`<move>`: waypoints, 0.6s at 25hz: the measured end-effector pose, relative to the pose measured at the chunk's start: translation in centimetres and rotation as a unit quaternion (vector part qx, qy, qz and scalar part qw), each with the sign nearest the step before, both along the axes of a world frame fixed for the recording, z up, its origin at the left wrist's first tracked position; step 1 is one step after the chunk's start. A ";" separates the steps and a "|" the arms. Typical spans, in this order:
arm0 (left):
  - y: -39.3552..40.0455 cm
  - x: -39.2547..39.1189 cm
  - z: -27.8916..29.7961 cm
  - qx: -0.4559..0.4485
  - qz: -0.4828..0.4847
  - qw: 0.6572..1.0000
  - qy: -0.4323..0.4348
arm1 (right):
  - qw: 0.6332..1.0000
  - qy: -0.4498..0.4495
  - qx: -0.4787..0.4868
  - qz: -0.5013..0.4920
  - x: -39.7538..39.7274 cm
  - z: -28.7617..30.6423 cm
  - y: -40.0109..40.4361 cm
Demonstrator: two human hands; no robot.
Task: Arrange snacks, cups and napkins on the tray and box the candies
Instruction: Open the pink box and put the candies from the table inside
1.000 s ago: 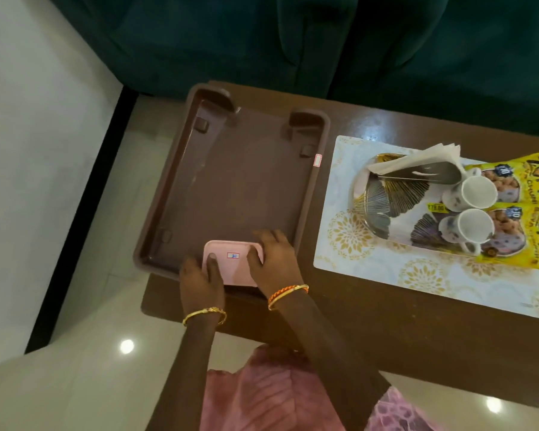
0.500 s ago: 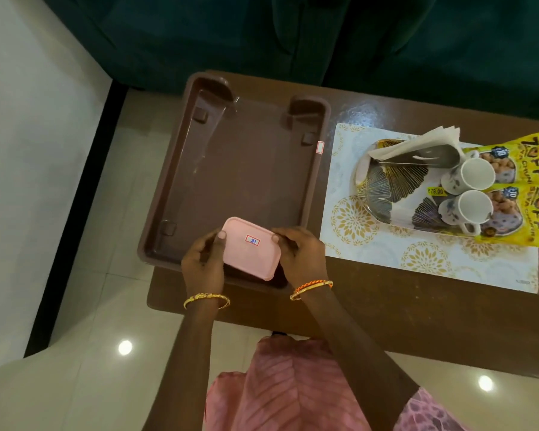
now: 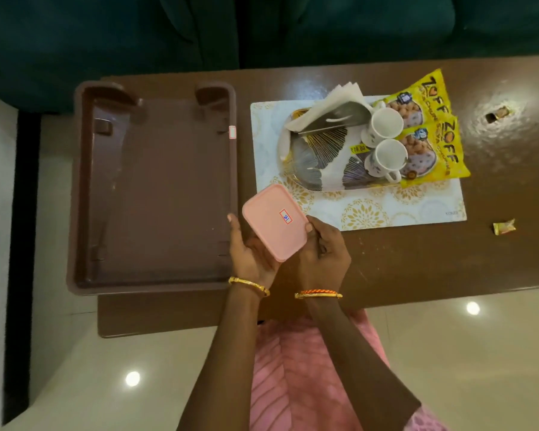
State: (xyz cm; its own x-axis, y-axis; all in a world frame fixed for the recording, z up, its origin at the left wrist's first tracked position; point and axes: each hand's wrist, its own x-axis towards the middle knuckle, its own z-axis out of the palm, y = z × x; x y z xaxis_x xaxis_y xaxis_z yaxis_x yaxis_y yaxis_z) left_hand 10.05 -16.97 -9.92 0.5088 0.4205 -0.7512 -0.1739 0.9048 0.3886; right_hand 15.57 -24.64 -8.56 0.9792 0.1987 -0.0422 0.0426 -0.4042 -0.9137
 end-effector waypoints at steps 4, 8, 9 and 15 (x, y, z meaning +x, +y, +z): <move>-2.9 3.8 -2.1 -0.036 -0.068 0.996 -0.047 | 0.999 -0.041 -0.034 -0.013 2.3 -2.1 -4.6; -6.7 9.1 -2.8 -0.055 -0.107 0.993 0.006 | 0.987 -0.108 -0.103 0.058 5.7 -3.2 -10.1; -7.9 10.5 -2.8 -0.063 -0.111 0.992 0.015 | 0.977 -0.152 -0.108 0.102 6.6 -3.5 -11.7; -14.7 16.8 -4.2 -0.106 -0.175 0.975 0.088 | 0.898 -0.276 -0.110 0.324 12.8 -4.6 -20.8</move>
State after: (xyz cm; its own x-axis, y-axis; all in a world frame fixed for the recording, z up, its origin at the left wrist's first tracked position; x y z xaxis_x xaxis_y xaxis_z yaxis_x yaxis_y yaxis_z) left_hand 26.87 -31.70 -14.16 0.4483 0.0693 -0.8912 0.2125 0.9602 0.1815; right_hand 28.32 -45.47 -13.19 0.5446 0.7811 0.3055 0.7560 -0.2995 -0.5820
